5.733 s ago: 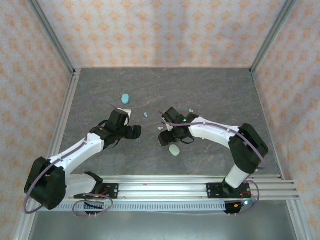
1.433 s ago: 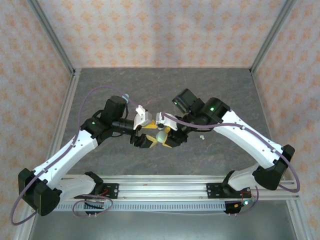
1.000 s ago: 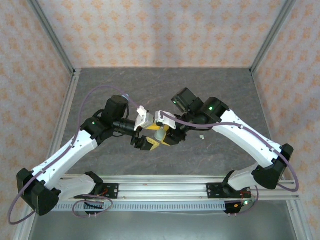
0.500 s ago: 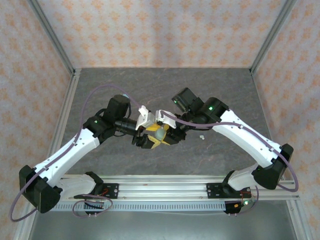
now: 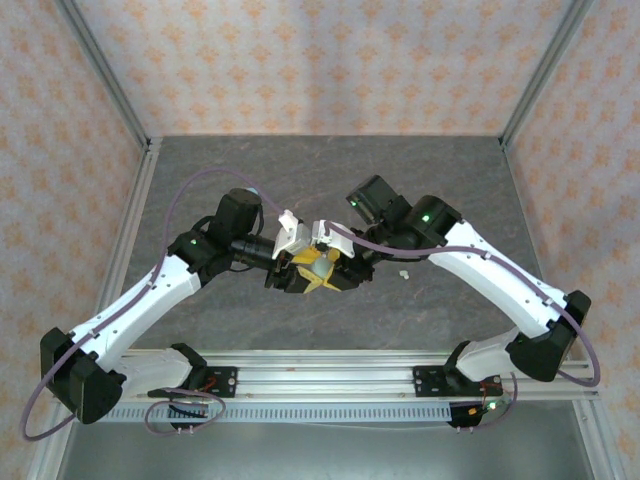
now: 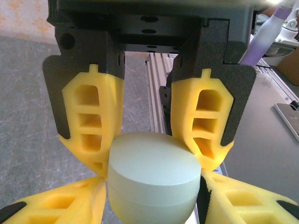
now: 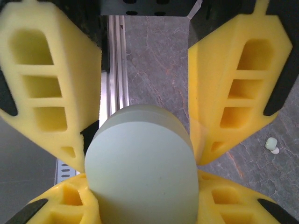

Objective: Insert wireless bluetooth earbuds into charging case

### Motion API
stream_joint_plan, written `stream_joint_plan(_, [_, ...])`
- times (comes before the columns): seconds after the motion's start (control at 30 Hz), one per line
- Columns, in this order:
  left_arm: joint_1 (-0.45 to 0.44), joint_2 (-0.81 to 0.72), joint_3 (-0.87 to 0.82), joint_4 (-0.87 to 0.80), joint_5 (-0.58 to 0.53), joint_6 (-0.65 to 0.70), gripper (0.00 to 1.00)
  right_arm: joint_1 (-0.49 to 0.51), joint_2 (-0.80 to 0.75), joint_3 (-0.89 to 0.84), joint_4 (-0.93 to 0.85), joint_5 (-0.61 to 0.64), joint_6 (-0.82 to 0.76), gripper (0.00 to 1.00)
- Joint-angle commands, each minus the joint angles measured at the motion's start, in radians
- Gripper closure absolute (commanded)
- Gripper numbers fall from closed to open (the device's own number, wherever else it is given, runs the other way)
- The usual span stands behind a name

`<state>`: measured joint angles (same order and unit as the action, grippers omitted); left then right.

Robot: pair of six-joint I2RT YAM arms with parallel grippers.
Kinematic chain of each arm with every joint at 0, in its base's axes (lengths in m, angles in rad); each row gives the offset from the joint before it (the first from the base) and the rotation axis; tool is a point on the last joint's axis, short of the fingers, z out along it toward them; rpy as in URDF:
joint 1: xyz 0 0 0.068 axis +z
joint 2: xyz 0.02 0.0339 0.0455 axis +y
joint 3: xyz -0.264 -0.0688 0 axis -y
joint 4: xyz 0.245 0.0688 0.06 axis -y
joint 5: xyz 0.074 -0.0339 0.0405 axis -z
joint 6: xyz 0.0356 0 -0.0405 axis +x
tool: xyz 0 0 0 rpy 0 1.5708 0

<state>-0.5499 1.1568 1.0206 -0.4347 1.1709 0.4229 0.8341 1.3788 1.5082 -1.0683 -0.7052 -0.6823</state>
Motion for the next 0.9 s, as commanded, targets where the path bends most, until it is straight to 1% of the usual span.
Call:
stream_joint_plan(0.0, [-0.002,0.007,0.030,0.005,0.006,0.025,0.48,-0.006,-0.025,-0.009,0.013,-0.029,-0.010,0.81])
stream_joint_plan(0.13, [-0.002,0.007,0.033,0.007,0.006,0.025,0.55,-0.007,-0.022,-0.008,0.008,-0.036,-0.008,0.81])
stream_joint_plan(0.33, [-0.001,0.005,0.036,0.011,0.009,0.022,0.70,-0.006,-0.020,-0.003,0.010,-0.039,-0.004,0.81])
stream_joint_plan(0.4, [-0.001,0.002,0.036,0.013,0.012,0.020,0.76,-0.006,-0.021,-0.003,0.015,-0.033,0.001,0.78])
stream_joint_plan(0.53, [-0.001,-0.006,0.031,0.014,0.010,0.011,0.87,-0.006,-0.023,-0.005,0.030,-0.020,0.010,0.65])
stream_joint_plan(0.7, [-0.002,-0.005,0.013,0.030,0.014,-0.014,0.89,-0.011,-0.029,-0.012,0.057,-0.007,0.028,0.44])
stream_joint_plan(0.8, [0.005,-0.010,0.005,0.038,0.013,-0.034,0.90,-0.019,-0.045,-0.014,0.076,0.018,0.068,0.37])
stream_joint_plan(0.87, [0.025,-0.022,-0.010,0.074,0.014,-0.076,0.91,-0.032,-0.070,-0.032,0.112,0.032,0.116,0.30])
